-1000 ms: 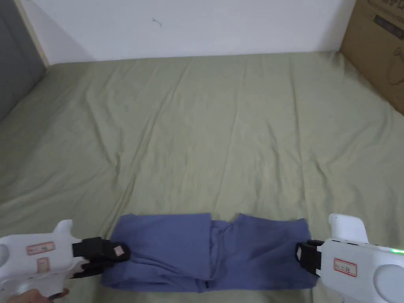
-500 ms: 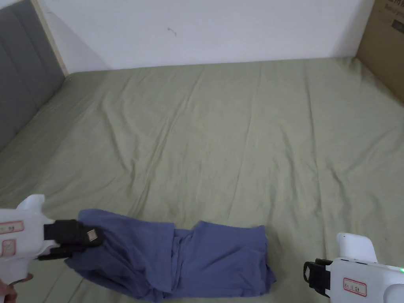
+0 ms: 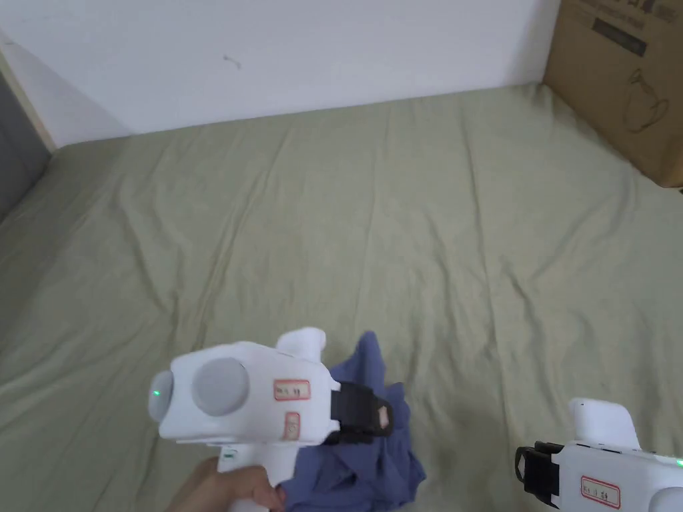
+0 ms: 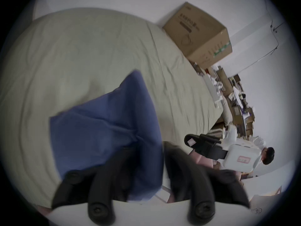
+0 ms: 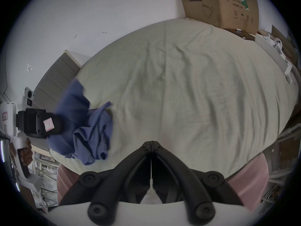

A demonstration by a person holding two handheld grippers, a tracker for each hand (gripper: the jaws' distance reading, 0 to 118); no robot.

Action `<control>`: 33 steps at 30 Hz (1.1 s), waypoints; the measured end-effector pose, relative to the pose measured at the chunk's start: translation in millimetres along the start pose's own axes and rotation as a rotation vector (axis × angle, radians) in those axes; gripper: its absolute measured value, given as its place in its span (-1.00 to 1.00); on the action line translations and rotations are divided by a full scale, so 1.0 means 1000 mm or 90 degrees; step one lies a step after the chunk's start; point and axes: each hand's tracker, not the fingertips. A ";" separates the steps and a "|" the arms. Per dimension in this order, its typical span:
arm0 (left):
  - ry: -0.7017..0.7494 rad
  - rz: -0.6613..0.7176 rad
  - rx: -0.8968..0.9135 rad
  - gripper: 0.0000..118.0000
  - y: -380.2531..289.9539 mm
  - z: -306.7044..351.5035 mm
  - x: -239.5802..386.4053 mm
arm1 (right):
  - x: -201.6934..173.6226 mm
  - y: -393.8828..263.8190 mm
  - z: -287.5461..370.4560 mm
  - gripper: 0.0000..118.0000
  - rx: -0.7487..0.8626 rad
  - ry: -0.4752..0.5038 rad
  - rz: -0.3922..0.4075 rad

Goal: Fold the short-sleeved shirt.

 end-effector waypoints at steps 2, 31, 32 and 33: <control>-0.023 0.009 0.001 0.79 -0.001 -0.010 -0.002 | 0.012 -0.002 0.005 -1.00 -0.001 -0.007 -0.013; -0.037 -0.039 -0.112 -1.00 -0.031 -0.104 0.012 | 0.024 -0.008 0.004 -1.00 -0.004 -0.011 -0.032; -0.047 -0.031 -0.112 -1.00 -0.032 -0.104 0.013 | 0.024 -0.008 0.006 -1.00 -0.004 -0.011 -0.033; -0.055 -0.032 -0.106 -1.00 -0.033 -0.101 0.014 | 0.024 -0.007 0.007 -1.00 -0.003 -0.010 -0.034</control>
